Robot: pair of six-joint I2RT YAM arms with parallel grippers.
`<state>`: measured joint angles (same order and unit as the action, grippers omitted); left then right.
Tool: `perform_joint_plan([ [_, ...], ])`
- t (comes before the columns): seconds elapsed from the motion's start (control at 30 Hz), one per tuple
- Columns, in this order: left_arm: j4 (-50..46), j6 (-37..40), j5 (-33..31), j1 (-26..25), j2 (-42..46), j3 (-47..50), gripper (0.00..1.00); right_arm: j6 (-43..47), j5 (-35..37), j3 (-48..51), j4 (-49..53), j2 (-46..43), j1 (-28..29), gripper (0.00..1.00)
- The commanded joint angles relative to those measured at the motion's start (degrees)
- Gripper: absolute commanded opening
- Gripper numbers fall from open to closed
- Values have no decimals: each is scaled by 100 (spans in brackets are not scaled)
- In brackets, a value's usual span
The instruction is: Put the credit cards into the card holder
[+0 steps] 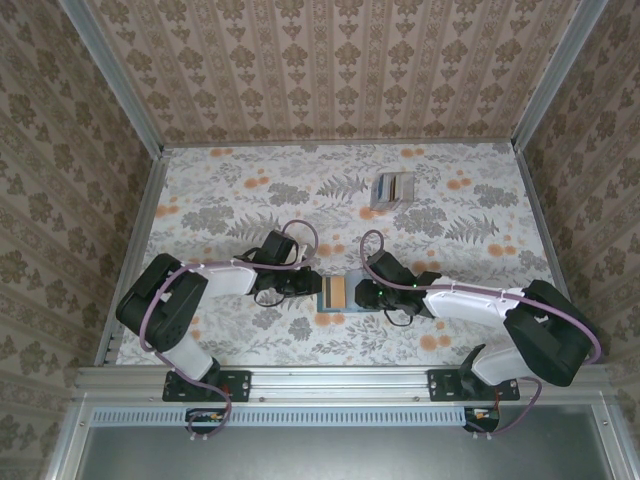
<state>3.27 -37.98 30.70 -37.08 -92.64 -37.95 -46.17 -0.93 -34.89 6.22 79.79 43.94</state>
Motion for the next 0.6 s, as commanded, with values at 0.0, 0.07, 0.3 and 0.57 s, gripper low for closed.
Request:
perform_joint_plan([
  [0.0,-54,-67,72,-16,-34,-54,22,92,-149,-121,-186,37,30,26],
  [0.07,-49,-68,73,-12,-47,-46,22,100,-194,-134,-251,61,34,26],
  [0.3,-15,-67,74,-18,-66,-37,22,106,-414,-73,-614,123,30,32],
  [0.57,-8,-61,83,-8,-76,-34,22,135,-579,-53,-847,171,31,34],
])
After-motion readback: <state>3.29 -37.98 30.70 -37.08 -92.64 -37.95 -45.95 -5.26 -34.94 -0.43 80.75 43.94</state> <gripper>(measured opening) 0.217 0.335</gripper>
